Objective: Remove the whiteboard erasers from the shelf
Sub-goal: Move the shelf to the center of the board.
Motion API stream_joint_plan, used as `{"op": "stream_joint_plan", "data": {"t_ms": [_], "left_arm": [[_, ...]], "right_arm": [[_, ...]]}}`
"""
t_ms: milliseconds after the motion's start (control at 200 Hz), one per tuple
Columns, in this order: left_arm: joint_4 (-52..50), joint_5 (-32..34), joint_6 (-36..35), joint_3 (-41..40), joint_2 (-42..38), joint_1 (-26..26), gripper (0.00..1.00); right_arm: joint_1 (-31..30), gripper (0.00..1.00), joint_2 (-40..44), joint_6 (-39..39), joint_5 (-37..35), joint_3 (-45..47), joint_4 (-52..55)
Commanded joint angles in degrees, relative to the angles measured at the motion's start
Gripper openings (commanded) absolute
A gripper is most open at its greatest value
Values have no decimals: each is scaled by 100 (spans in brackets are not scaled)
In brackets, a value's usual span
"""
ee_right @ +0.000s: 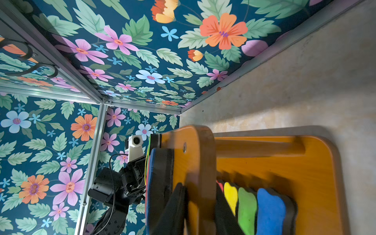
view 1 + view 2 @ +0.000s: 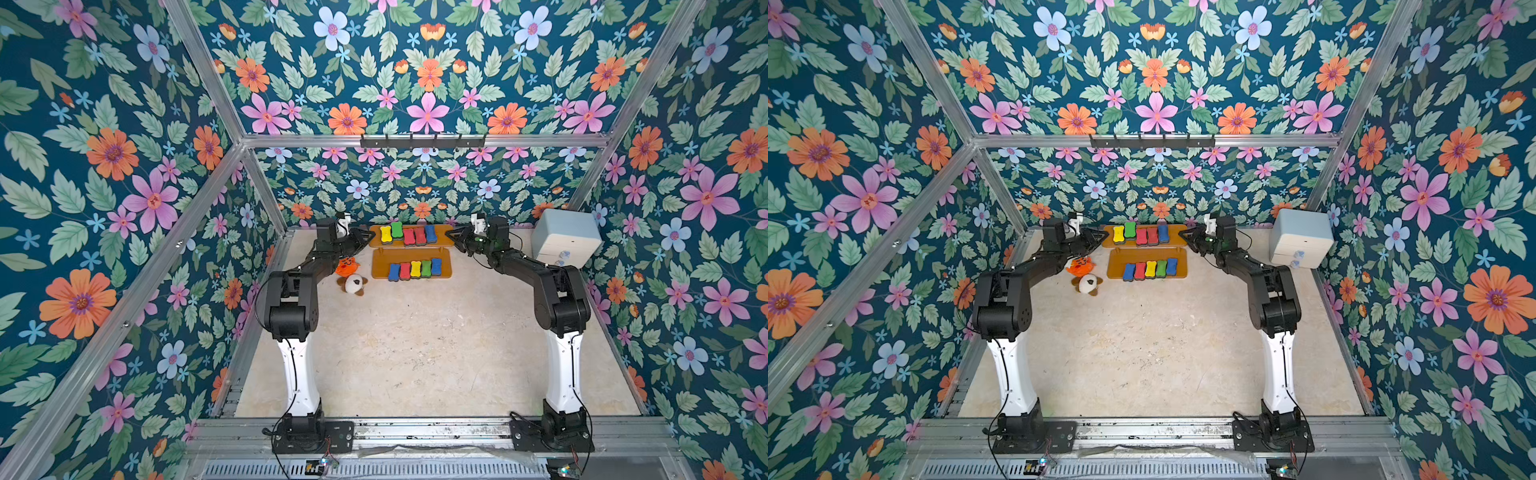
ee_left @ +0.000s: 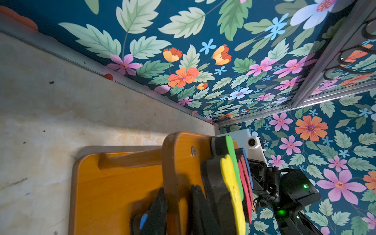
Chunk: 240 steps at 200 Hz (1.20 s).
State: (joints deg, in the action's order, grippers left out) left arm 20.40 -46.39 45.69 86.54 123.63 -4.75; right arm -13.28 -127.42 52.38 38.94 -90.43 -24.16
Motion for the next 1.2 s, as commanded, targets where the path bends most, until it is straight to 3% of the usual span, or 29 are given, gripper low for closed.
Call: {"op": "stream_joint_plan", "data": {"t_ms": [0, 455, 785, 1195], "left_arm": [[-274, -20, -580, -85, -15, -202, 11], [-203, 191, -509, -768, -488, -654, 10], [-345, 367, -671, -1258, -835, -779, 11], [-402, 552, -825, -1597, -1014, -828, 28]], "right_arm": [[-1, 13, 258, -541, -176, 265, -189], [242, 13, 1211, -879, -324, 1569, -109], [355, 19, 1393, -1143, -404, 1795, 148], [405, 35, 1250, -1335, -492, 1537, 458]]}}
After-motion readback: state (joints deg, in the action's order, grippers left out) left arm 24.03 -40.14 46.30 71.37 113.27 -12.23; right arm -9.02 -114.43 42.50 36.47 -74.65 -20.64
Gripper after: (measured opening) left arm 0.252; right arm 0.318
